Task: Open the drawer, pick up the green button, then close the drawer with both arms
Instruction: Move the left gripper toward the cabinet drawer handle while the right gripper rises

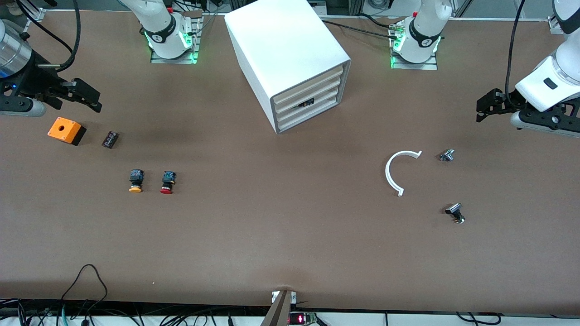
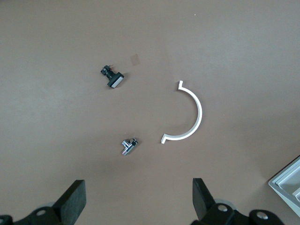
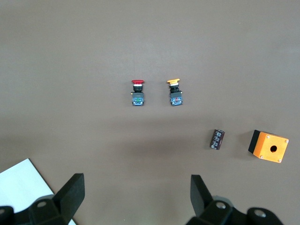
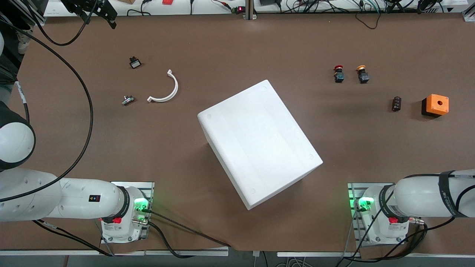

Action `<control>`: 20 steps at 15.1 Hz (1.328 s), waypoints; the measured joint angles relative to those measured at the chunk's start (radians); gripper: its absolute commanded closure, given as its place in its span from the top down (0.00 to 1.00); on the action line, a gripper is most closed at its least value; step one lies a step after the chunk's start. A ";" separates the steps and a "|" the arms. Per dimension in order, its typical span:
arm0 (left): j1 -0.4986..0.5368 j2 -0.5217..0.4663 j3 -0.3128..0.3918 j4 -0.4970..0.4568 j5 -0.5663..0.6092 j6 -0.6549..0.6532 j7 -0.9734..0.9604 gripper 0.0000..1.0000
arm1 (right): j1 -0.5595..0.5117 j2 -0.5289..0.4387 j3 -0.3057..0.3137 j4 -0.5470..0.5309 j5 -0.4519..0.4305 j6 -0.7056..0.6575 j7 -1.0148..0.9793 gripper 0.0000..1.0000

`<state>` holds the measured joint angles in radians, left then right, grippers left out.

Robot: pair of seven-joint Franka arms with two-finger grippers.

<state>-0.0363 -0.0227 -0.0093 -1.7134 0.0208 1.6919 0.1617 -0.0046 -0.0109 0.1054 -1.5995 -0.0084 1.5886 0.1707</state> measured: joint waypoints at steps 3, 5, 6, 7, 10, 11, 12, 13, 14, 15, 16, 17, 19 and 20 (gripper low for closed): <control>0.000 0.000 0.000 0.003 0.000 0.000 0.000 1.00 | -0.001 0.000 -0.002 0.002 0.010 0.000 0.000 1.00; 0.000 0.000 0.000 0.003 0.000 0.000 0.000 1.00 | -0.002 0.000 -0.003 0.004 0.010 0.000 0.000 1.00; 0.000 0.000 0.000 0.003 0.000 -0.002 0.000 1.00 | -0.002 0.000 -0.003 0.004 0.011 0.000 0.000 1.00; 0.000 0.000 -0.001 0.003 0.000 -0.006 0.000 1.00 | -0.002 0.000 -0.003 0.004 0.012 -0.005 0.000 1.00; -0.001 0.000 -0.005 0.004 0.000 -0.021 0.001 1.00 | -0.002 0.000 -0.003 0.004 0.012 -0.063 0.000 1.00; -0.001 0.000 -0.009 0.004 0.000 -0.023 0.001 1.00 | -0.002 0.000 -0.003 0.004 0.012 -0.065 0.000 1.00; -0.001 0.002 -0.013 0.005 0.000 -0.024 0.000 1.00 | -0.002 0.000 -0.003 0.005 0.012 -0.062 0.000 1.00; -0.001 0.007 -0.015 0.005 0.000 -0.025 0.000 1.00 | -0.002 0.000 -0.003 0.005 0.012 -0.056 -0.001 1.00; -0.001 0.016 -0.015 0.005 -0.005 -0.025 0.000 1.00 | -0.001 0.002 -0.003 0.005 0.012 -0.054 -0.001 1.00; 0.001 0.028 -0.015 0.005 -0.027 -0.027 0.000 1.00 | -0.001 0.009 -0.002 0.005 0.012 -0.054 -0.003 1.00; 0.003 0.042 -0.015 0.005 -0.064 -0.029 0.000 1.00 | 0.000 0.020 -0.001 0.005 0.012 -0.054 -0.004 1.00; 0.006 0.056 -0.015 0.005 -0.093 -0.033 -0.001 1.00 | 0.002 0.037 -0.001 0.005 0.013 -0.054 -0.004 1.00; 0.008 0.073 -0.015 0.005 -0.121 -0.053 -0.009 1.00 | 0.003 0.077 -0.001 0.004 0.013 -0.054 -0.005 1.00; 0.008 0.075 -0.015 0.006 -0.131 -0.068 -0.024 1.00 | 0.004 0.096 -0.001 0.003 0.015 -0.054 -0.005 1.00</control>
<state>-0.0278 0.0526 -0.0240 -1.7075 -0.1099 1.6243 0.1378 -0.0010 0.0847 0.1047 -1.5961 0.0062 1.5347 0.1656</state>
